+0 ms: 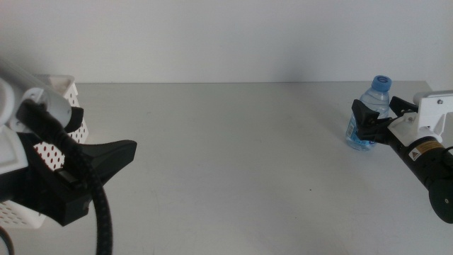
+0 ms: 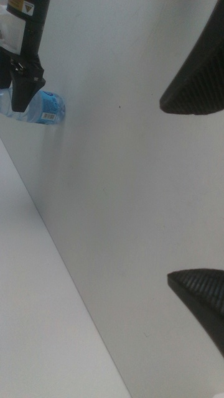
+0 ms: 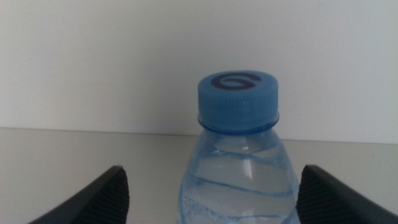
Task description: Use arms to grab the bottles and put them into the dustbin to the left of the table.
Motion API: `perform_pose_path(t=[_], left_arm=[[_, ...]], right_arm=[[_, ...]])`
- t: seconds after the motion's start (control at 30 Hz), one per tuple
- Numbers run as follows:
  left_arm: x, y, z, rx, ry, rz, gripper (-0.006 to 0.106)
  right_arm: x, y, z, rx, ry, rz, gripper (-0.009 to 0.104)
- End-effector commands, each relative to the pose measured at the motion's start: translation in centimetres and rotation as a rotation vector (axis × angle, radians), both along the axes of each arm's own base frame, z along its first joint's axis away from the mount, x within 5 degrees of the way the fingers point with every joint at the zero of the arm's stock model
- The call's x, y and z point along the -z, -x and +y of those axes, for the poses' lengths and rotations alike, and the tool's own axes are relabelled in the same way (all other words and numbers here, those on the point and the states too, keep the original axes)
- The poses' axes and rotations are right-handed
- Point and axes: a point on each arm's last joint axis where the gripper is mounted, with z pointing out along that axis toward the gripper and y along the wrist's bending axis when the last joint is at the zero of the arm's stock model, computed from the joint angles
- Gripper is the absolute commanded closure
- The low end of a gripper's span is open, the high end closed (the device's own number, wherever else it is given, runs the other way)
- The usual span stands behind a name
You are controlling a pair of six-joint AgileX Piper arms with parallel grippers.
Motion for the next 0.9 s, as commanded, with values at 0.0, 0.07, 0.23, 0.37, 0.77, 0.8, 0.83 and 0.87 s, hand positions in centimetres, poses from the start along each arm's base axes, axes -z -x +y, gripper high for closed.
perform_pose_path(t=[0.0, 0.07, 0.23, 0.37, 0.77, 0.8, 0.83, 0.87], left_arm=[[-1.5, 0.0, -0.2, 0.007, 0.069, -0.077, 0.019], [-1.5, 0.0, -0.2, 0.007, 0.069, -0.077, 0.019], [-1.5, 0.0, -0.2, 0.007, 0.069, -0.077, 0.019], [-1.5, 0.0, -0.2, 0.007, 0.069, -0.077, 0.019], [-1.5, 0.0, -0.2, 0.007, 0.069, -0.077, 0.019], [-1.5, 0.0, -0.2, 0.007, 0.069, -0.077, 0.019], [-1.5, 0.0, -0.2, 0.007, 0.069, -0.077, 0.019], [-1.5, 0.0, -0.2, 0.007, 0.069, -0.077, 0.019]], right_arm=[[-1.8, -1.1, -0.2, 0.019, 0.009, -0.118, 0.001], [-1.3, -1.8, -0.3, 0.030, 0.014, -0.116, 0.001], [0.1, -3.3, -0.2, 0.031, 0.017, -0.092, 0.001], [1.0, -4.2, -0.3, 0.038, 0.023, -0.067, 0.002], [0.8, -4.2, 1.7, -0.109, 0.017, -0.052, 0.096], [0.4, -4.1, 2.4, -0.143, 0.017, -0.064, 0.096], [-0.3, -4.1, 3.4, -0.192, 0.020, -0.084, 0.096], [-1.1, -4.2, 4.5, -0.244, 0.028, -0.112, 0.096]])
